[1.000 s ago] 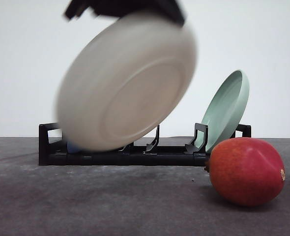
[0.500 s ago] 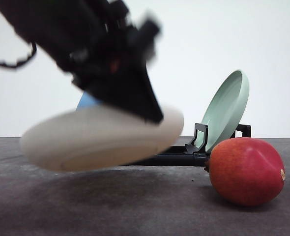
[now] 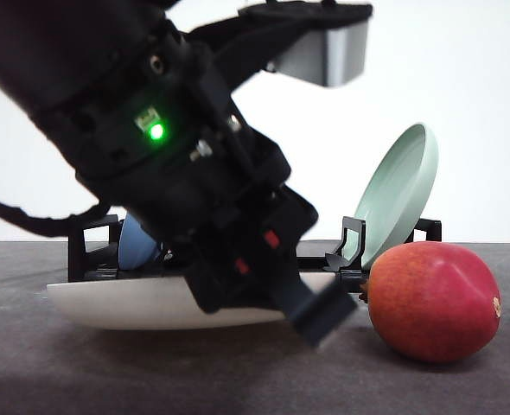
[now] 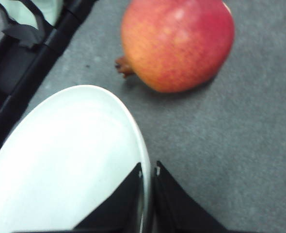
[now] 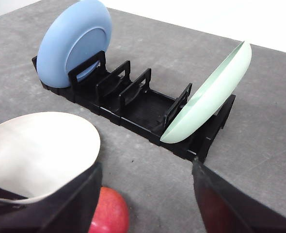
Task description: Place pomegranate in white plate
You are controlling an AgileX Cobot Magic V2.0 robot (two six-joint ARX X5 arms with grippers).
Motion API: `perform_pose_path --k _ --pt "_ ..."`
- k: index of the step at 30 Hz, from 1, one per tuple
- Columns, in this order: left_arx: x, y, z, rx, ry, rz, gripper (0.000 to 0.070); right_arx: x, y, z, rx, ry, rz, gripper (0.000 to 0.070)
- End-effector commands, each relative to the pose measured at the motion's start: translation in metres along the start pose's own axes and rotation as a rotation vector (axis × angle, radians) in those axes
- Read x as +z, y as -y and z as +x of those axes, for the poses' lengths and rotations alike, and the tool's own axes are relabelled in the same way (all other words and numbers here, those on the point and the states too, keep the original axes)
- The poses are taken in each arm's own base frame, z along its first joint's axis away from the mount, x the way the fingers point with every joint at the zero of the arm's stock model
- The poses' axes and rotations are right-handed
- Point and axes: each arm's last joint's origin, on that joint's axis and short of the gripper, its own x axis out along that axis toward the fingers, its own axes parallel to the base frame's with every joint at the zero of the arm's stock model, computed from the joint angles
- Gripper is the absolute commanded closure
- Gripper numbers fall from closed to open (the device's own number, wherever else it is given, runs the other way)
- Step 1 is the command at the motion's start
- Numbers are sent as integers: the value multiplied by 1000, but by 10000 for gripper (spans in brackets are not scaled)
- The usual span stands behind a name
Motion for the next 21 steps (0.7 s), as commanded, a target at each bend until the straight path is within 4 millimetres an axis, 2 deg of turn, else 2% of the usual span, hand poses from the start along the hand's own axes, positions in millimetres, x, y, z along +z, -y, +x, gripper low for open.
perform_pose_path --k 1,4,6,7,9,12,13,16,21 --pt "2 7 1 -8 13 5 688 6 -1 -2 3 23 -11 323" --pt "2 8 1 -12 13 5 676 6 -1 -2 3 23 -11 323" --pt "2 8 1 -12 14 6 625 6 -1 -2 3 23 -11 323" --pt "3 8 1 -12 15 5 562 6 -1 -2 3 23 -11 323" --pt "3 8 0 -12 17 1 383 6 -1 -2 3 23 -11 323" --pt "9 5 -5 -23 13 -59 218 6 -1 -2 3 23 -11 323" --pt "12 3 -8 -52 5 -77 193 6 -1 -2 3 23 -11 323" --pt "25 -13 -26 -205 -16 -161 185 6 -1 -2 3 23 -11 323" --pt "32 -57 -58 -387 -6 -379 188 6 -1 -2 3 23 -11 323"
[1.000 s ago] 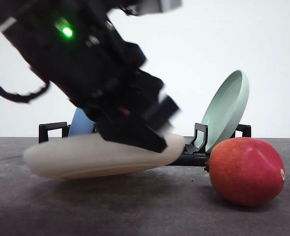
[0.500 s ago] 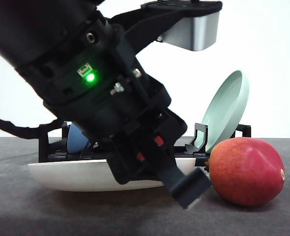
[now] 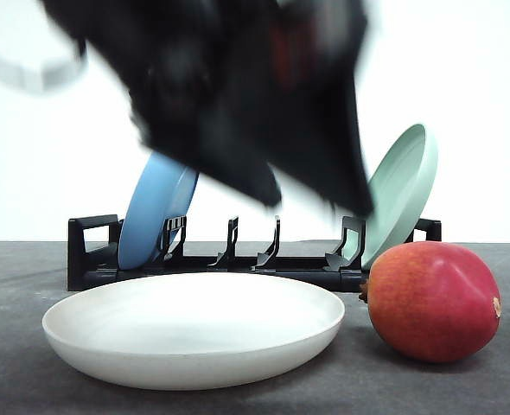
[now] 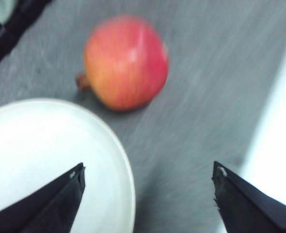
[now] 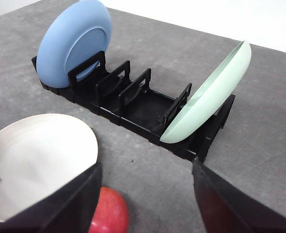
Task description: Place pomegranate in white plate
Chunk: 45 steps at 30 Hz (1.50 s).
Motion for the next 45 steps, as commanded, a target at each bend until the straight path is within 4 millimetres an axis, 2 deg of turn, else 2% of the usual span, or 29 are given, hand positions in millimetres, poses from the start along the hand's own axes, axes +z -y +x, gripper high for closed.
perform_pose_path --k 1,6,11,18,22,26,29,36,41,43,45 --pt "-1 -6 -9 -40 -13 -112 189 6 -1 -2 3 23 -11 323" --pt "-3 -42 -52 46 44 -240 191 6 -1 -2 4 23 -11 323" --pt "-14 -73 -91 195 97 -324 191 6 -1 -2 4 22 0 323" --pt "-35 -105 -126 390 94 -407 209 6 -2 -2 44 22 85 323" --pt "-47 -118 -134 400 78 -477 268 5 -3 -2 87 12 145 323" --pt "-54 -127 -139 417 93 -527 268 1 -5 1 105 -41 191 318" --pt "-57 -132 -141 442 95 -554 268 -2 -7 8 127 -114 241 270" --pt "-59 -134 -143 458 99 -564 268 -8 -14 39 124 -294 306 268" --pt "-59 -134 -143 457 98 -565 268 -11 -25 68 98 -433 259 264" --pt "-59 -134 -143 457 98 -565 268 -11 -29 79 78 -477 225 222" --pt "-59 -134 -143 457 98 -565 268 -12 -33 90 61 -518 184 137"
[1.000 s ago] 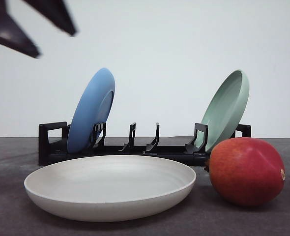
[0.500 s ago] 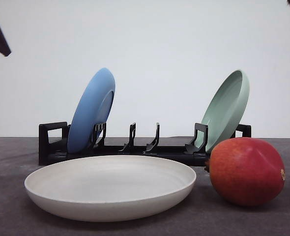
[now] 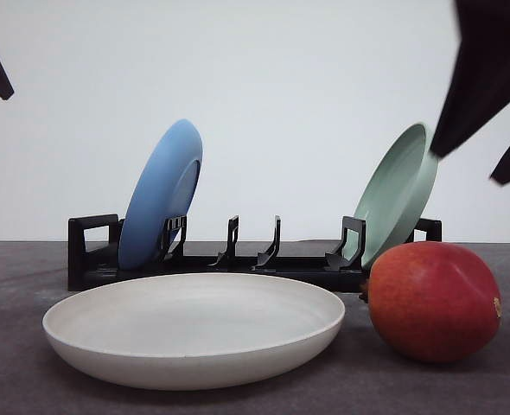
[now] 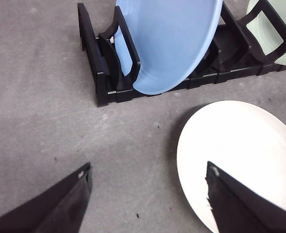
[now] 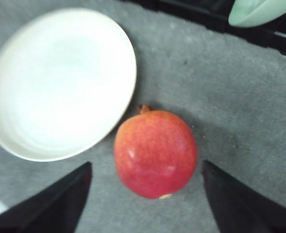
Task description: Place pomegranate in white plate
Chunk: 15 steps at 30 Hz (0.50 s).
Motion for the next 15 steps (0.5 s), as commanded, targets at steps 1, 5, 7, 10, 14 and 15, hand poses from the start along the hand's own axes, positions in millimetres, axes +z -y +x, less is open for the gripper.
perform_pose_path --k 1,5,7,10,14,15 --pt "1 0 0 -3 5 16 268 7 -4 6 -10 -12 -34 113" --pt "1 0 0 -3 5 16 268 11 -6 26 -15 -60 -73 64" --pt "1 0 0 -3 5 16 268 11 -5 35 -20 -85 -78 47" --pt "1 0 0 -3 5 16 268 13 -4 48 -25 -111 -77 40" --pt "1 0 0 -3 4 16 268 13 -3 63 -29 -151 -74 41" --pt "1 0 0 -2 4 16 268 12 -2 67 -32 -164 -73 41"
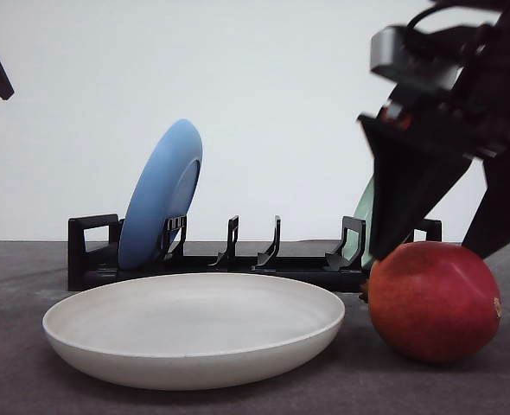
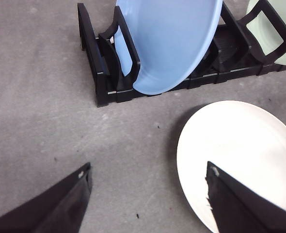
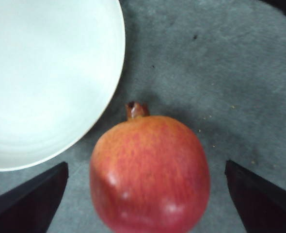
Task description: Place pomegranate in white plate
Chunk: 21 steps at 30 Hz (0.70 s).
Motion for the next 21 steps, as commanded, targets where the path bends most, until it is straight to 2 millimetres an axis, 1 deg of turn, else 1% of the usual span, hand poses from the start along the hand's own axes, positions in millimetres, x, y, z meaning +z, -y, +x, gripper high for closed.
perform_pose_path --k 1,5,9,10,12,16,21 --pt "1 0 1 -2 4 16 268 4 -2 5 -1 -16 -16 41" --pt "1 0 1 -2 3 16 268 3 0 17 -10 -67 -10 52" --pt "1 0 1 -2 3 16 268 2 0 20 -13 -91 -1 162" --pt "1 0 1 -2 3 16 268 1 0 20 -10 -92 0 179" --pt "1 0 1 -2 3 16 268 2 0 19 -10 -98 1 181" --pt "1 0 1 -2 3 16 268 9 -2 8 -18 -138 -8 181" --pt "1 0 1 -2 2 16 268 29 -12 -11 -6 -148 -47 181"
